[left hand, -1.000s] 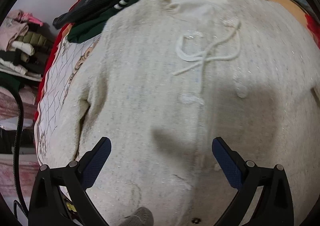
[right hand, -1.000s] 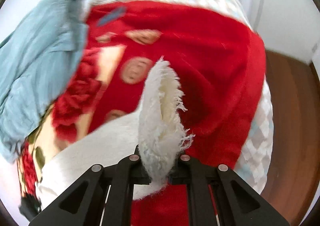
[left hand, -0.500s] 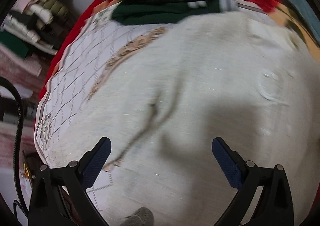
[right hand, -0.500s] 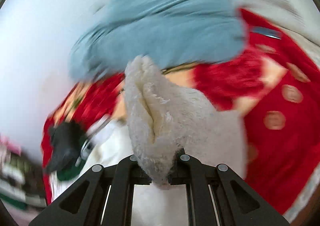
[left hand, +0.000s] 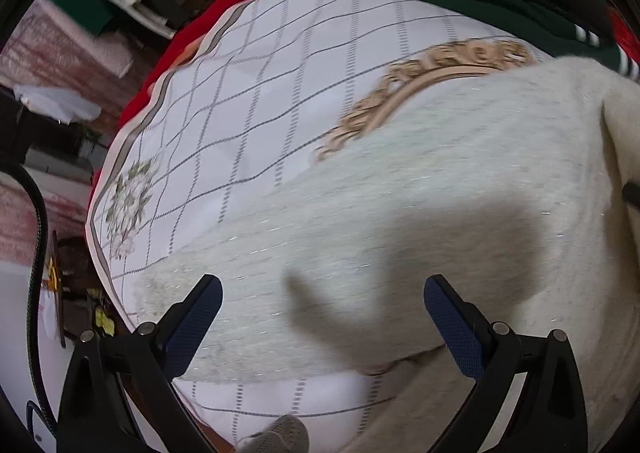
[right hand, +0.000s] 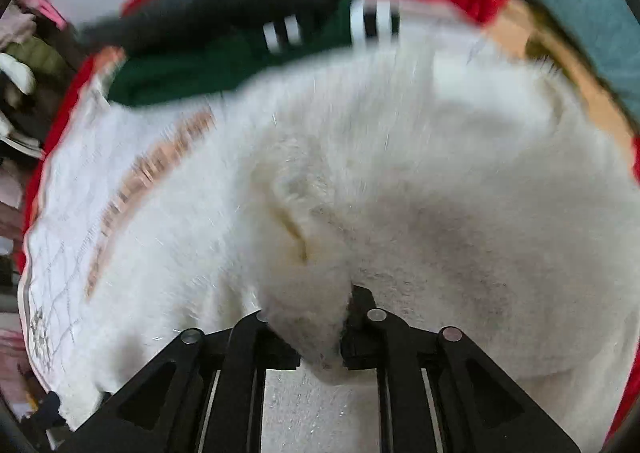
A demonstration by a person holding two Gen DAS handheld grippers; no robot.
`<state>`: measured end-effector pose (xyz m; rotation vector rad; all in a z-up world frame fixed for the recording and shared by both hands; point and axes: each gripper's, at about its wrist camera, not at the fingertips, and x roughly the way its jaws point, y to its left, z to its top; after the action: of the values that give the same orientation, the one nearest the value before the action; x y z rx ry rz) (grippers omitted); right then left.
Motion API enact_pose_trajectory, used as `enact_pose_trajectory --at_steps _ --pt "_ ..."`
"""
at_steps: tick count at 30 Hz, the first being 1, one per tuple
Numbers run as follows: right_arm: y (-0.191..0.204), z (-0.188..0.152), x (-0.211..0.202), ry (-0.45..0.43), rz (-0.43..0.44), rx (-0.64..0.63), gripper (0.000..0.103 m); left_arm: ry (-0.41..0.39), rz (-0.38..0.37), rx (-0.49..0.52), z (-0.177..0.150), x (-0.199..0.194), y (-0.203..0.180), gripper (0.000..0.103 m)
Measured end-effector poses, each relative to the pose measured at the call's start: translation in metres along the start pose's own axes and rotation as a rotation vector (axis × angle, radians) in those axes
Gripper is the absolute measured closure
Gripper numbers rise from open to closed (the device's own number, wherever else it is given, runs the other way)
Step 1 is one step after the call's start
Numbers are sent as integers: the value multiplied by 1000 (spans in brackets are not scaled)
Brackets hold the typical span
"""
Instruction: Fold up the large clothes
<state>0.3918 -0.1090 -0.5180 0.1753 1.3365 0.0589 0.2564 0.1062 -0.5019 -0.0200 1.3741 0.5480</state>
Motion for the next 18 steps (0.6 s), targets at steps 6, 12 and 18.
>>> enact_pose_trajectory --at_steps 6,12,18 --pt "-33 -22 -56 -58 197 81 27 108 -118 -157 -23 0 63 0" --pt "-72 -57 -98 -35 161 200 27 319 -332 -476 -65 39 118 0" --pt "-81 -75 -86 25 127 294 27 443 -469 -859 -89 114 142 2"
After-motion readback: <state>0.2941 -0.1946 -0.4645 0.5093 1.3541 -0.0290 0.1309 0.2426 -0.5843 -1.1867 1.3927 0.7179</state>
